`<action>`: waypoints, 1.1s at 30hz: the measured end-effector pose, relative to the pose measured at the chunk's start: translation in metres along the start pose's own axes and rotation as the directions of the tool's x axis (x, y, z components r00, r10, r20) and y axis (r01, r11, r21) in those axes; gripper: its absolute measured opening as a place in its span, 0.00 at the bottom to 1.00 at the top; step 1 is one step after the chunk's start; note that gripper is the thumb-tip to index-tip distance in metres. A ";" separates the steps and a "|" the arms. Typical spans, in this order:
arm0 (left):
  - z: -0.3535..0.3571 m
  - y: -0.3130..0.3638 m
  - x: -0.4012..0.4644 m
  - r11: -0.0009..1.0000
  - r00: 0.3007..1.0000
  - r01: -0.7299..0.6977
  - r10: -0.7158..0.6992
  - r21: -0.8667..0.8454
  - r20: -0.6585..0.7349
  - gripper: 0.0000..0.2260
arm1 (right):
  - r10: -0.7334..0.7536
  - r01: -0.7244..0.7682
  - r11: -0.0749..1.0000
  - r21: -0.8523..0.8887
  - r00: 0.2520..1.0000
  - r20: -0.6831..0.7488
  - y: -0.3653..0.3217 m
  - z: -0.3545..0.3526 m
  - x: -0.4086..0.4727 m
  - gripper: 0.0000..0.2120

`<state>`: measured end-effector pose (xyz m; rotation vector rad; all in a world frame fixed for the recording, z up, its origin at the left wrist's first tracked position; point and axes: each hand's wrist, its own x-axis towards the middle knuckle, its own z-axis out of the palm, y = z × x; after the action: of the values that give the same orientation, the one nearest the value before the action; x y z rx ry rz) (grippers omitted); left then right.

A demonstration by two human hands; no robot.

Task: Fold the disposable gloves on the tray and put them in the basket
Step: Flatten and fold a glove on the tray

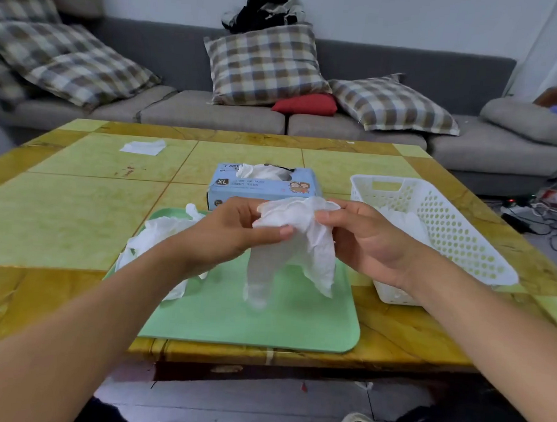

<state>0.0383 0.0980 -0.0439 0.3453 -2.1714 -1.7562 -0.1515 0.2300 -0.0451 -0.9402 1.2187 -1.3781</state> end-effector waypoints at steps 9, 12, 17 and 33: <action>0.023 0.020 0.023 0.924 0.958 0.020 -0.127 -0.381 -0.258 0.10 | -0.047 0.042 0.939 0.342 0.999 0.009 -0.020 0.005 -0.005 0.26; 0.030 0.022 0.025 0.937 0.954 -0.009 -0.096 -0.348 -0.285 0.11 | -0.074 0.064 0.970 0.232 0.997 0.034 -0.017 0.012 -0.012 0.24; 0.036 0.024 0.026 0.974 0.954 -0.053 -0.016 -0.220 -0.298 0.13 | -0.142 0.198 0.962 0.186 0.950 -0.276 -0.013 0.012 -0.010 0.16; 0.096 0.116 0.096 0.978 0.991 -0.013 -0.015 -0.208 -0.132 0.06 | -0.312 0.241 0.946 -0.218 0.860 -0.403 -0.127 -0.069 -0.079 0.13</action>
<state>-0.0859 0.1719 0.0607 0.3984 -1.8764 -1.8834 -0.2290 0.3153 0.0730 -0.9784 1.5936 -1.8097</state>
